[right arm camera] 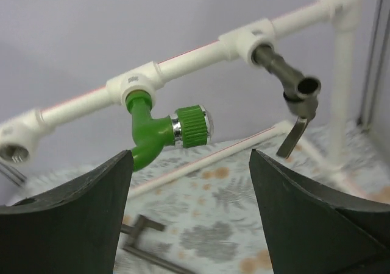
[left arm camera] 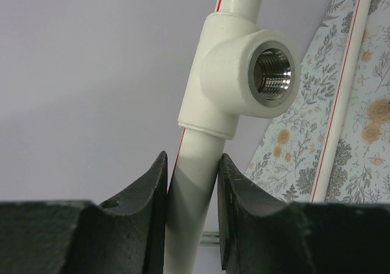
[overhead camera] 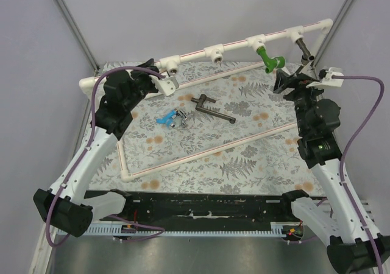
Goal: Install the water faucets
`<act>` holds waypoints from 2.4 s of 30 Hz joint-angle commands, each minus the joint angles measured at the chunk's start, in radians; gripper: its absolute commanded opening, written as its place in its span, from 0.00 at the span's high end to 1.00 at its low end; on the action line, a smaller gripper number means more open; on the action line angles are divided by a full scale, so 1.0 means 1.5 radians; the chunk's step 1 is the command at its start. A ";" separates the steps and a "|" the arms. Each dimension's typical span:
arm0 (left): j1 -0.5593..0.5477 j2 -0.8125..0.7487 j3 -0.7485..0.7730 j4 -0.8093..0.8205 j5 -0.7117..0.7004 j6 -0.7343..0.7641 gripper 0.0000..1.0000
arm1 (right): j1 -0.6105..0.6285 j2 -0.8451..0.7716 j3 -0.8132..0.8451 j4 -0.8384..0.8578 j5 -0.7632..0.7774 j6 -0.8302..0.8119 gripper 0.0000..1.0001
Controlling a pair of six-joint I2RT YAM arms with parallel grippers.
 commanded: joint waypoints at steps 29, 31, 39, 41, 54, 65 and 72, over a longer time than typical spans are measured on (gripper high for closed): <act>-0.005 -0.002 -0.009 -0.019 0.024 -0.124 0.98 | -0.008 0.216 0.076 0.129 -0.068 0.027 1.00; -0.005 -0.003 -0.010 -0.019 0.024 -0.123 0.98 | -0.019 0.215 0.062 0.127 -0.027 0.288 1.00; -0.006 -0.005 -0.011 -0.018 0.023 -0.124 0.98 | -0.027 0.285 0.039 0.131 -0.032 0.994 0.92; -0.006 -0.005 -0.010 -0.016 0.022 -0.124 0.98 | -0.027 0.282 0.062 0.108 -0.031 0.936 0.79; -0.005 -0.003 -0.010 -0.015 0.018 -0.119 0.98 | -0.032 0.090 -0.025 0.095 0.049 0.569 0.07; -0.006 -0.002 -0.009 -0.017 0.022 -0.120 0.98 | -0.035 0.029 0.136 -0.100 -0.147 -0.432 0.02; -0.006 -0.001 -0.007 -0.021 0.023 -0.121 0.98 | -0.035 0.053 0.185 -0.264 -0.301 -0.913 0.02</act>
